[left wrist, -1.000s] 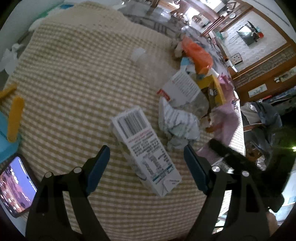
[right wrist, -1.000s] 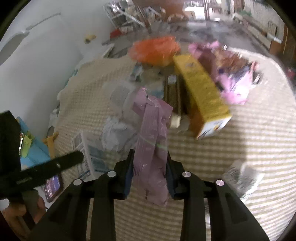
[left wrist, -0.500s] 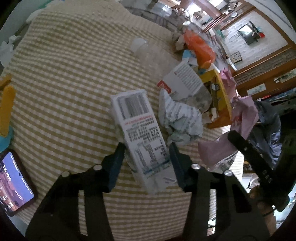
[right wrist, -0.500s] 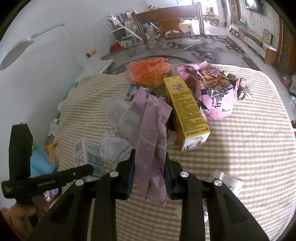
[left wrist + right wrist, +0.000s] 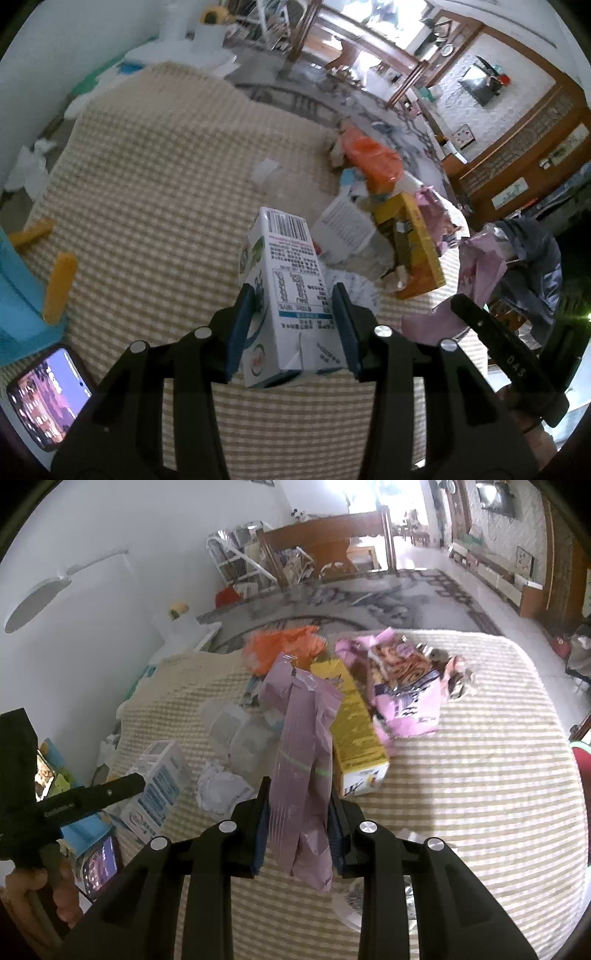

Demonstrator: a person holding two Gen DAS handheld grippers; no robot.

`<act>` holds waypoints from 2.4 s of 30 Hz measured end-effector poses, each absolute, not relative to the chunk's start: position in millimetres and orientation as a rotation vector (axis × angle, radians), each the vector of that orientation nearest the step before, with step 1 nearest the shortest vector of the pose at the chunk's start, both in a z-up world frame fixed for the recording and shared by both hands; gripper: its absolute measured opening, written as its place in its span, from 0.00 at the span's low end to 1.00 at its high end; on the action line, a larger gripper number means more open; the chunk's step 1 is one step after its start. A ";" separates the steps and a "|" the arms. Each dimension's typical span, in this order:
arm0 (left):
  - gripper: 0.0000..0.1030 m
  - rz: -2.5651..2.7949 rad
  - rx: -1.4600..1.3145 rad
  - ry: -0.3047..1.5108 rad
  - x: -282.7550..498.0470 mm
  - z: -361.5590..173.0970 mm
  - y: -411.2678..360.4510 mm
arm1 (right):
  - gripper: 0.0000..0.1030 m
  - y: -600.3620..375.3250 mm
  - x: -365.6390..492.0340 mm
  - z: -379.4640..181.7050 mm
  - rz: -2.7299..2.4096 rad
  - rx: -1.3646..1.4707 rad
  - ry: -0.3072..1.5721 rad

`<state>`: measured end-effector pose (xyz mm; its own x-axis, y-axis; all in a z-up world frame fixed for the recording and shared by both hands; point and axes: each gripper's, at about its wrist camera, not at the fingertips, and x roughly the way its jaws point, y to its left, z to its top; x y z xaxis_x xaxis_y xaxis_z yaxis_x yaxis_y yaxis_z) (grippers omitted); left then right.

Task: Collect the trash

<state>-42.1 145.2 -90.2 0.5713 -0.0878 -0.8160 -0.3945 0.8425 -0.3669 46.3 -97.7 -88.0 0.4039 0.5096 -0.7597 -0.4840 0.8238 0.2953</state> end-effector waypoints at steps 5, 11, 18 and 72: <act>0.41 0.162 -0.510 0.925 -30.5 -76.3 130.3 | 0.26 -111.4 49.7 -82.9 0.597 0.055 0.945; 0.27 0.105 -0.461 0.897 -13.1 -62.0 108.0 | 0.26 -133.1 55.0 -76.8 0.543 0.095 0.915; 0.15 0.020 -0.419 0.890 5.8 -51.7 76.9 | 0.26 -163.0 61.6 -69.2 0.478 0.144 0.887; 0.55 -0.063 -0.173 1.184 -58.9 -120.5 100.9 | 0.27 -190.8 70.2 -80.2 0.461 0.205 0.936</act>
